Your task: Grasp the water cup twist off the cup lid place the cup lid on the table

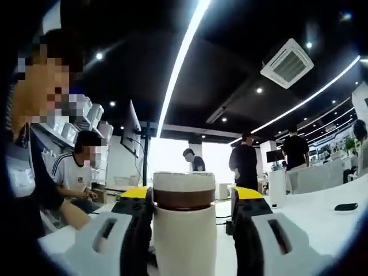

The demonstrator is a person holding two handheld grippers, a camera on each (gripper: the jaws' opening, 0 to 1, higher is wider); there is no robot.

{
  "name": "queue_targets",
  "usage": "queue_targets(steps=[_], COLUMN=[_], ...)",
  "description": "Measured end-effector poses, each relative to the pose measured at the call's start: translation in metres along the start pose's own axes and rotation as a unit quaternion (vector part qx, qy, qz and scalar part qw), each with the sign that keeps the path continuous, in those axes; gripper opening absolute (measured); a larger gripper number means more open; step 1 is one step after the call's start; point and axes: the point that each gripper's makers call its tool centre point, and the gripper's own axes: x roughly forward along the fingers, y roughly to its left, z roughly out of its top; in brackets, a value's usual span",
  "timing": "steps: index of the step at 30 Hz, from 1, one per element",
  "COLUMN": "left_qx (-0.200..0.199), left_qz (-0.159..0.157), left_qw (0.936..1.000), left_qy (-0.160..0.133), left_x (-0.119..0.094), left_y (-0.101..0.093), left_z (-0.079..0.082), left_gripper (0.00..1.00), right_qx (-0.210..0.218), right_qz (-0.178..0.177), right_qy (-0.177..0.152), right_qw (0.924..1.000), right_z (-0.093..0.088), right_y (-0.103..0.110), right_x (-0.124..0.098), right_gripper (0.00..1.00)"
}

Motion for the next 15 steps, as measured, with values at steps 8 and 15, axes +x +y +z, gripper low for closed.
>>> queue_targets(steps=[8,15], left_qx=[0.000,0.000], left_qz=[0.001,0.002], left_qw=[1.0000,1.0000], left_qy=[0.000,0.000], left_x=[0.0004,0.0002], left_y=[-0.0014,-0.0016], left_z=[0.0002,0.0005], left_gripper=[0.45,0.45], right_qx=[-0.010,-0.025], right_qz=[-0.060,-0.105], right_qy=[0.004,0.012], right_qw=[0.9981,0.9941], right_z=[0.0001,-0.0024], right_y=[-0.0063,0.0031], right_x=[-0.0062,-0.0102], right_gripper=[0.57,0.57])
